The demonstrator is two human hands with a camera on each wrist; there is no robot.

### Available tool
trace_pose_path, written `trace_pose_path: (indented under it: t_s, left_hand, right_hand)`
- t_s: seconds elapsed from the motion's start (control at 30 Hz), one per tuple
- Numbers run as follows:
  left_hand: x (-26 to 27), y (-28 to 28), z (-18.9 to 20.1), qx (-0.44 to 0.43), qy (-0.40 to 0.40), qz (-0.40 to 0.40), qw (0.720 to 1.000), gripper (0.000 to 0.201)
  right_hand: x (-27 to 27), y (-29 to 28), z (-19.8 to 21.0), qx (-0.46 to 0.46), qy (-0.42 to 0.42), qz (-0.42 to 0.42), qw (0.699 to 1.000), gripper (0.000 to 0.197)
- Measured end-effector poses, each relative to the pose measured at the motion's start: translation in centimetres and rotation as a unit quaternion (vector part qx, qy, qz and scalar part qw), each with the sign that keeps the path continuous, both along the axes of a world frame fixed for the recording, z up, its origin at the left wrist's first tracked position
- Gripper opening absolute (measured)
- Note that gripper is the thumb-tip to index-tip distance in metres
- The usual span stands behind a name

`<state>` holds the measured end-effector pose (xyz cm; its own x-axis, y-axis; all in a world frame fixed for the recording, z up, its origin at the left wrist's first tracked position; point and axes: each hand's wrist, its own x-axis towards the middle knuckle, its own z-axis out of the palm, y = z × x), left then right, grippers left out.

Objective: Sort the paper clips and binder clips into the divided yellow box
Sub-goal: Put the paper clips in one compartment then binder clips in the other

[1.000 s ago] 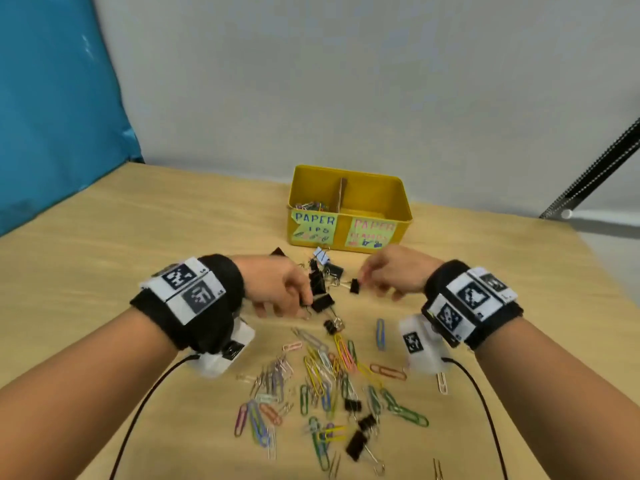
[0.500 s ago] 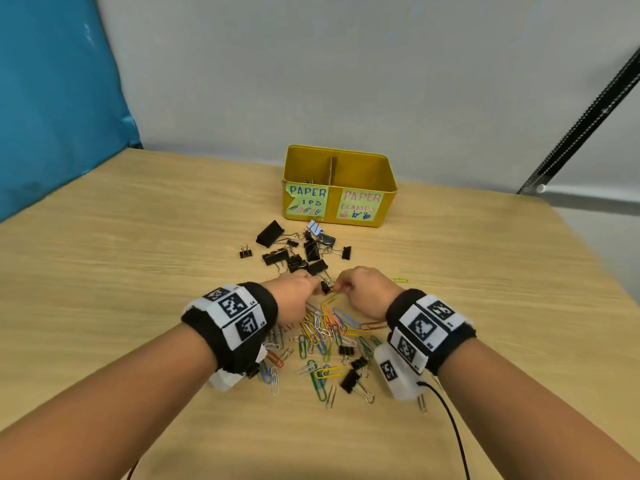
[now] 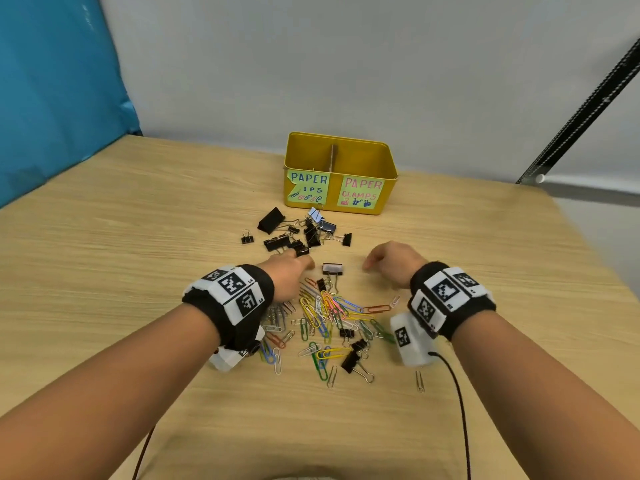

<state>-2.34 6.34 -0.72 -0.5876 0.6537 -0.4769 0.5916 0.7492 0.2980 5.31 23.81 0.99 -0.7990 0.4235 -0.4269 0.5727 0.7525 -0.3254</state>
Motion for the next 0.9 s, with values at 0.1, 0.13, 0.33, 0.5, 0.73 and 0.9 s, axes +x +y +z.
trace_pose_path:
  t_s: [0.1,0.13,0.33,0.5,0.73,0.9]
  left_hand:
    - [0.3,-0.2,-0.2,-0.002,0.001,-0.019,1.0,0.059]
    - [0.4,-0.1,-0.3,-0.006,0.007,-0.03,1.0,0.06]
    - [1.1,-0.3,-0.1,-0.036,0.028,-0.087,0.995,0.047]
    - [2.0,-0.8,0.6,-0.029,0.009,-0.094,0.995,0.041]
    - [2.2,-3.9,0.6,-0.08,-0.018,-0.016,0.996,0.087]
    - [4.4,-2.7,-0.3,-0.069,-0.021,-0.012,0.997,0.093]
  right_hand:
    - [1.0,2.4,-0.3,0.097,-0.053,-0.035,0.993,0.037]
    - [1.4,2.7,-0.5,0.107,-0.066,-0.033,0.992,0.038]
    - [2.8,-0.1,-0.6,0.043,-0.071,0.064,0.994,0.036]
    - [2.9,-2.5,-0.8,-0.028,-0.048,0.124,0.991,0.035]
    - [6.4,-0.5,0.0,0.047,-0.151,0.035,0.987,0.072]
    - [5.0,-2.9,-1.6,0.003,-0.088,0.044,0.995,0.057]
